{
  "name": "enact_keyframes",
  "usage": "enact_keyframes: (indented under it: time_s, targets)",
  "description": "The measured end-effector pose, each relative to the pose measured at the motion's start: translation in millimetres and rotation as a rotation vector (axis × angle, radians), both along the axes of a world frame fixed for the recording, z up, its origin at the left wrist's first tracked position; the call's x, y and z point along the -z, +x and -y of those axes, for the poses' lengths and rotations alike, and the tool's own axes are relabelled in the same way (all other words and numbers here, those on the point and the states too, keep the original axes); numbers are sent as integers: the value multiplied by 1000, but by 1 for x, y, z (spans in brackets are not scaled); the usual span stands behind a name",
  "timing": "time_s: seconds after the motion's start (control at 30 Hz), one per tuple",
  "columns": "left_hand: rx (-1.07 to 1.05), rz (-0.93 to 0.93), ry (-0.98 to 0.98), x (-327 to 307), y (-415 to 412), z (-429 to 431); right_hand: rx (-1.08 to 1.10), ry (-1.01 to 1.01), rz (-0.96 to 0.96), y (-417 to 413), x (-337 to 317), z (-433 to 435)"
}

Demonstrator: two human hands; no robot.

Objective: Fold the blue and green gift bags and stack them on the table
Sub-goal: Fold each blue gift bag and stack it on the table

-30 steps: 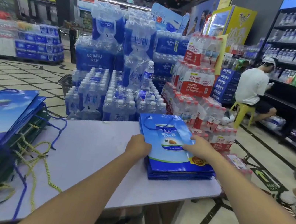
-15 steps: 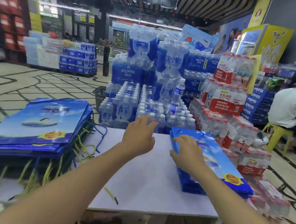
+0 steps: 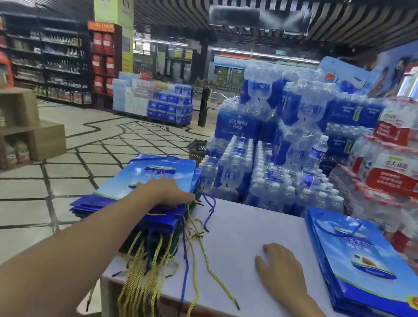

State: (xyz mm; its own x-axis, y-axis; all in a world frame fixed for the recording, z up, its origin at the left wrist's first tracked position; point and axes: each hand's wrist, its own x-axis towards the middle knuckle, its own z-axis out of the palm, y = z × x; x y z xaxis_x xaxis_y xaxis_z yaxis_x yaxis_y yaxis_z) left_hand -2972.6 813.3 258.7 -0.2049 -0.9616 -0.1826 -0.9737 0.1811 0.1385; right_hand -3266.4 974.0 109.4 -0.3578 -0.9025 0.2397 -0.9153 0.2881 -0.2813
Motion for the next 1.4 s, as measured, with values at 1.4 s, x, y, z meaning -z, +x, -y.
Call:
enact_keyframes:
  time_s: [1.4]
  targets:
    - [131,-264,-104,14,104,-4,-94,136,534,131,-212,152]
